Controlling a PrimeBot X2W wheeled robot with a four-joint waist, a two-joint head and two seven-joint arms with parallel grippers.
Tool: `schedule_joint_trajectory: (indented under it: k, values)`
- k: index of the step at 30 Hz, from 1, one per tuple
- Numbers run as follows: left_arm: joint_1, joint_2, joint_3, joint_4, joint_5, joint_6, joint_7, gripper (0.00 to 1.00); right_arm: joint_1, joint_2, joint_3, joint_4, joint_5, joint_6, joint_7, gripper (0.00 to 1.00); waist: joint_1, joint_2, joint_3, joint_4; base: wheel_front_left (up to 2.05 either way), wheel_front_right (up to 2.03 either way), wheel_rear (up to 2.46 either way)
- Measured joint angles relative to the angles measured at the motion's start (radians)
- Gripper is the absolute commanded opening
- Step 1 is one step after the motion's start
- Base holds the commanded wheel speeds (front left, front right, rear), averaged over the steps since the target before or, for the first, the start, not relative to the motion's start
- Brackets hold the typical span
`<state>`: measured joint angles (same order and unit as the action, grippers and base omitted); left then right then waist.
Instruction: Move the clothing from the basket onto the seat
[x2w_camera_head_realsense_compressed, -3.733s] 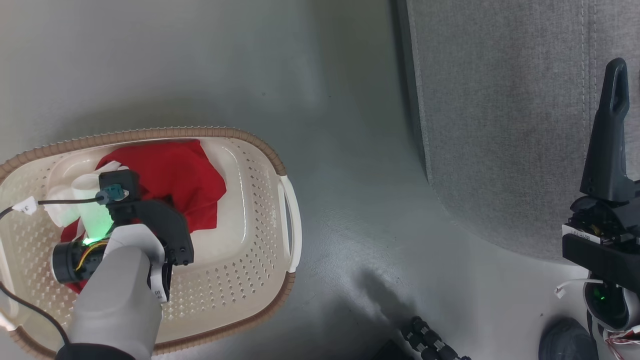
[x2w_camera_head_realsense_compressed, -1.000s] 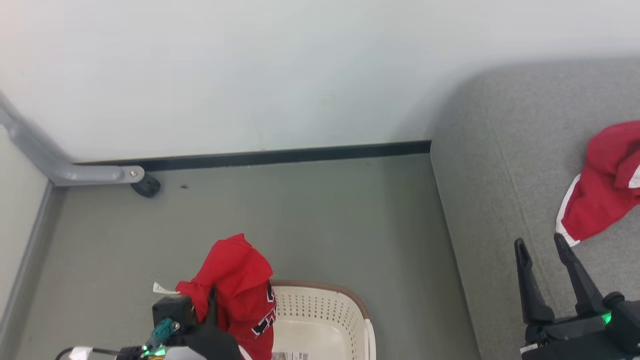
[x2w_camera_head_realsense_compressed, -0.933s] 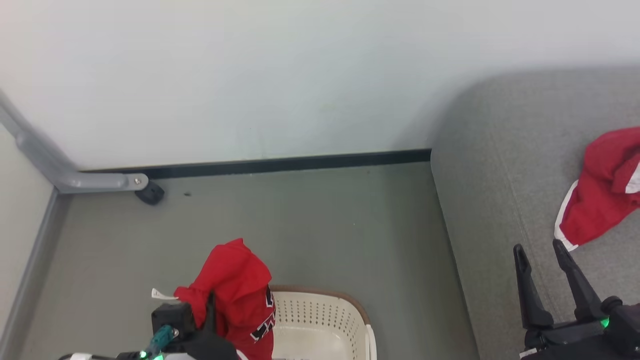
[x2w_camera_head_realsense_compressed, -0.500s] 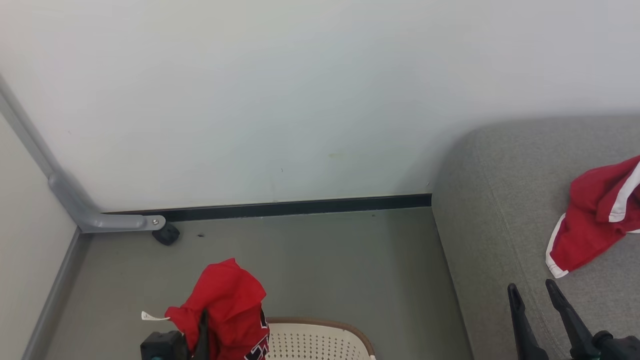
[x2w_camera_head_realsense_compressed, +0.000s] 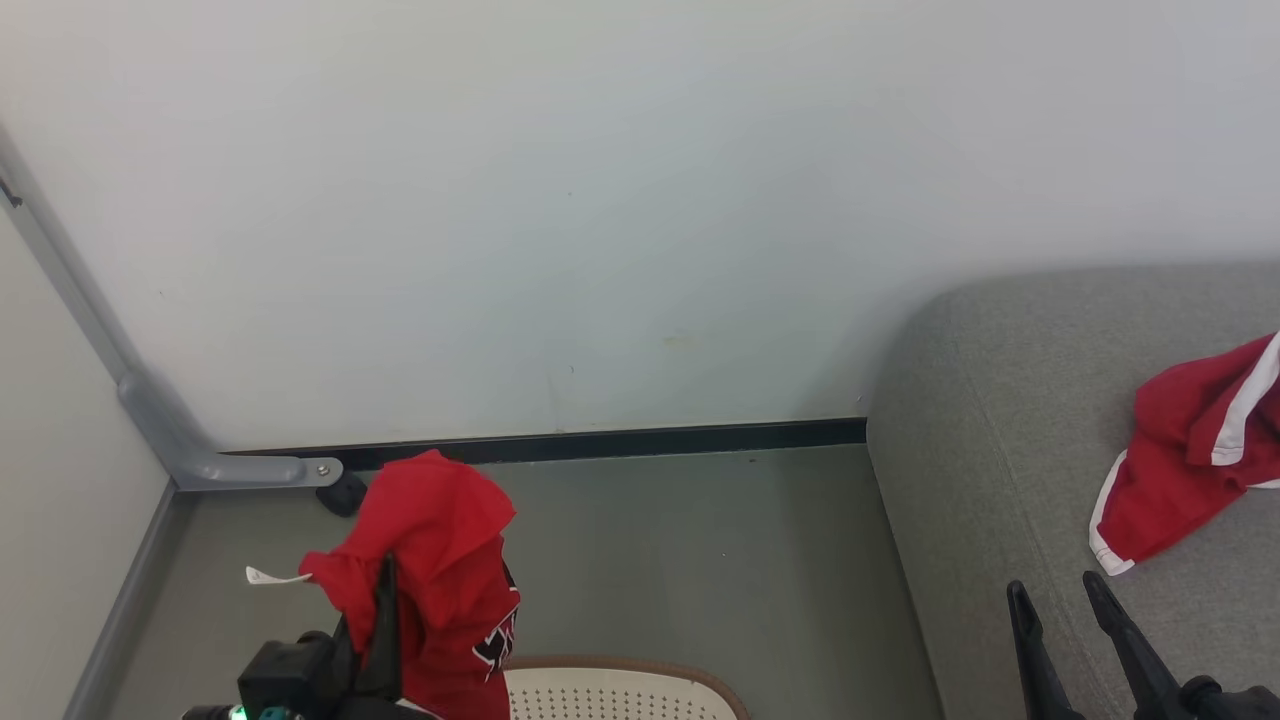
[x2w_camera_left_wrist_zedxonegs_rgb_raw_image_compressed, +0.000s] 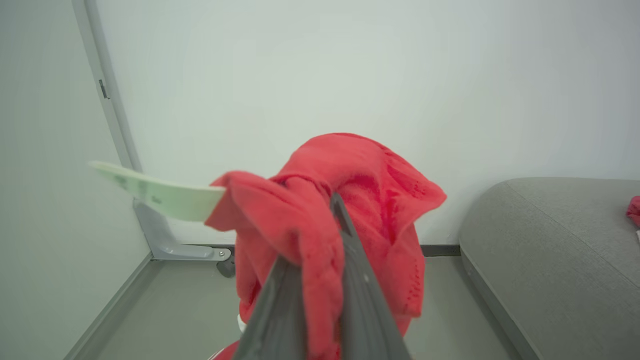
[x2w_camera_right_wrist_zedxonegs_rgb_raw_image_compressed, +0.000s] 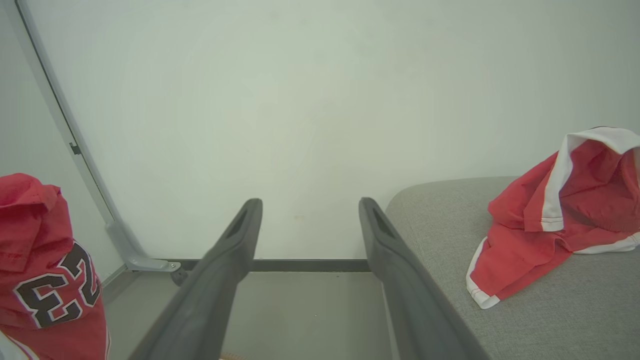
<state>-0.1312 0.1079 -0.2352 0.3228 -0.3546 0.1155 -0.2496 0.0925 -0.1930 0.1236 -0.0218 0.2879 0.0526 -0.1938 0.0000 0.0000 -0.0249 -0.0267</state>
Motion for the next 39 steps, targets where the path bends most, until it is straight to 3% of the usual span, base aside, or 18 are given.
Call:
schedule_joint_trajectory:
  k: [11, 25, 39]
  values:
    - [0.011, 0.009, 0.012, -0.163, 0.020, 0.001, 0.000, 0.00, 0.001, 0.000, 0.010, -0.032, 0.000, -0.001, 0.017, 1.00, 0.0000, 0.0000, 0.004, 0.006, 0.00, 0.00, 0.00]
    - [-0.161, -0.025, -0.096, -0.355, 0.066, -0.014, 0.002, 0.00, -0.004, 0.010, 0.056, -0.060, 0.000, 0.004, 0.035, 1.00, 0.0000, 0.0000, 0.017, 0.059, 0.00, 0.00, 0.00]
    - [-0.219, -0.048, -0.215, -0.402, 0.066, -0.041, 0.054, 0.00, -0.078, 0.081, 0.315, -0.078, -0.016, 0.058, 0.070, 1.00, 0.0000, 0.0000, 0.022, 0.087, 0.00, 0.00, 0.00]
